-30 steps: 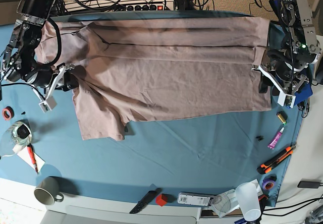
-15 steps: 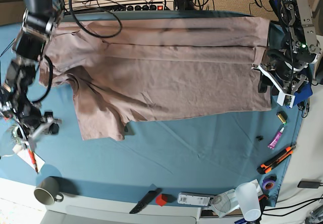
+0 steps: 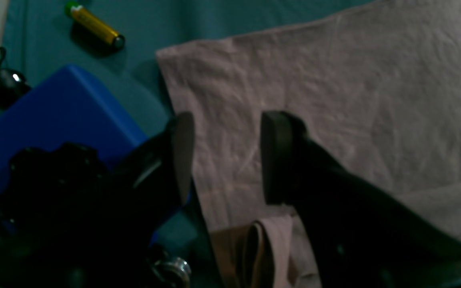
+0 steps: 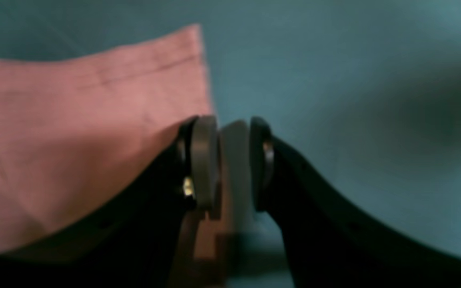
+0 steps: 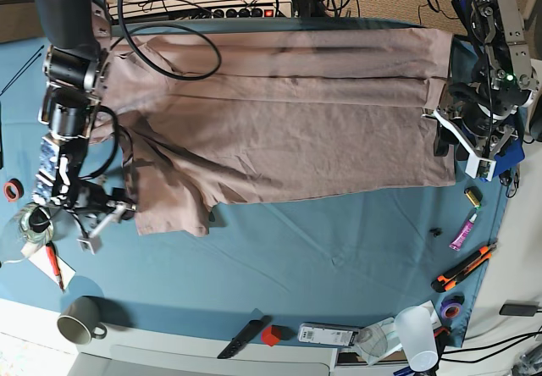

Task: Fold the T-shirt properly
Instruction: 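Grasp the hem corners with both grippers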

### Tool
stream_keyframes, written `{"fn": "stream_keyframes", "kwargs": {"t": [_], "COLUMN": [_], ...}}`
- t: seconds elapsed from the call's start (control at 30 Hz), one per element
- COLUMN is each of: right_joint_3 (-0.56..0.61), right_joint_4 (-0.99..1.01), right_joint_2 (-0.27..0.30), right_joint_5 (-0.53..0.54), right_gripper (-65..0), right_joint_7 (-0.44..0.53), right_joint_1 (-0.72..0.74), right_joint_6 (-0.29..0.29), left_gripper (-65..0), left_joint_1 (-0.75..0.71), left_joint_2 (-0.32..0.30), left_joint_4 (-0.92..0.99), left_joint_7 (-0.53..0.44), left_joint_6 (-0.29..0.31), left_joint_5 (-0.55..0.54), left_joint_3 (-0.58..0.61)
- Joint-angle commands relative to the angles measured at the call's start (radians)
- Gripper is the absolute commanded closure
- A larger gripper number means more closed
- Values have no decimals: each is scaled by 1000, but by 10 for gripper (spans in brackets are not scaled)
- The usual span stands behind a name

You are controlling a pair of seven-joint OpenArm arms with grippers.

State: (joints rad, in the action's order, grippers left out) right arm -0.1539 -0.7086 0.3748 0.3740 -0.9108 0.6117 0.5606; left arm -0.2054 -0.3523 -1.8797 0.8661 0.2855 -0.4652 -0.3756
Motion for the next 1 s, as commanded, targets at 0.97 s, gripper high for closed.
{"fn": "stream_keyframes", "kwargs": {"t": [0.97], "right_joint_3": [-5], "right_joint_4": [15], "right_joint_2": [-9], "right_joint_5": [-24], "right_gripper": [-151], "right_joint_7": [-118], "right_joint_1": [9], "right_joint_6": [-16], "left_gripper": [-320], "left_joint_1": [393], "left_joint_2": [-13], "left_joint_4": [497], "left_joint_7": [79], "left_joint_6": [84], "left_joint_5": [-15], "left_joint_3": [-6]}}
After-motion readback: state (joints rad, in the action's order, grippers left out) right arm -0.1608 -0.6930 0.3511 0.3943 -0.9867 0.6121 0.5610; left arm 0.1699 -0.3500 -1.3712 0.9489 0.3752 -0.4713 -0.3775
